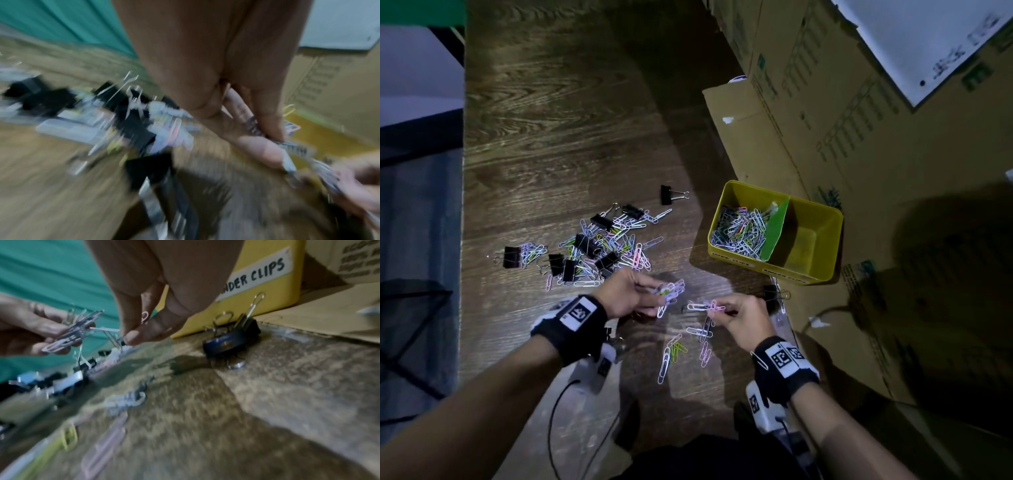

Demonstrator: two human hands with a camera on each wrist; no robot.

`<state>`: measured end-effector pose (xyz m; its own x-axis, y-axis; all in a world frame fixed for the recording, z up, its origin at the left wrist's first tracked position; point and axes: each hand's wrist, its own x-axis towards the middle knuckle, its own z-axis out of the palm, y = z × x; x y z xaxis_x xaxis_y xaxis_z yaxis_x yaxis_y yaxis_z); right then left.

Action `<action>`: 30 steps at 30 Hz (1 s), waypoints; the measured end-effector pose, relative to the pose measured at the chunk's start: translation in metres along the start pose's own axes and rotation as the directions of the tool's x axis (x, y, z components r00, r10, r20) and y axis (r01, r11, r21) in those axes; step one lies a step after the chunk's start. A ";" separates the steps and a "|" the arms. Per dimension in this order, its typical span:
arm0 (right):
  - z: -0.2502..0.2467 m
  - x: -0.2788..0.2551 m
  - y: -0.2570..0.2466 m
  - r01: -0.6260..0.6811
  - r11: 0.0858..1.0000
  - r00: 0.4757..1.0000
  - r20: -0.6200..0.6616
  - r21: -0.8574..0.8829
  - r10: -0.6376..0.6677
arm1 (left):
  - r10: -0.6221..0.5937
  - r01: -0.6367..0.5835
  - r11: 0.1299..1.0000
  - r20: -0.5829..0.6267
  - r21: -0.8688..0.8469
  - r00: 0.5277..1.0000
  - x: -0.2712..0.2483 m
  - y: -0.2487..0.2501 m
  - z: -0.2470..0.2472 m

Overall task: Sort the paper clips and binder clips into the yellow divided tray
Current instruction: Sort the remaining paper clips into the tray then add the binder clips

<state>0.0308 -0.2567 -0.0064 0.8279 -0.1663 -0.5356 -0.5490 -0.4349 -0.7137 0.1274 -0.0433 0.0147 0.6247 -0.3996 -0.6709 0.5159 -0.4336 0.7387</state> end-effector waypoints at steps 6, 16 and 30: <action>-0.031 -0.008 -0.026 0.153 0.942 0.982 -0.150 0.298 -0.113 | 0.218 -0.224 0.971 0.076 0.078 0.973 0.011 0.095 -0.003; -0.104 0.019 -0.080 0.302 0.942 0.878 -0.428 0.146 -0.215 | 0.305 -0.307 0.479 0.172 0.822 0.937 0.084 0.143 0.063; -0.089 0.080 -0.087 0.111 0.863 0.982 -0.081 -0.493 -0.172 | 0.370 -0.419 0.465 0.259 0.780 0.892 -0.004 0.003 0.033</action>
<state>0.1548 -0.3107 0.0535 0.9167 -0.1602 -0.3661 -0.3257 -0.8303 -0.4523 0.1070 -0.0689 0.0174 0.5968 -0.7259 -0.3420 -0.4787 -0.6641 0.5743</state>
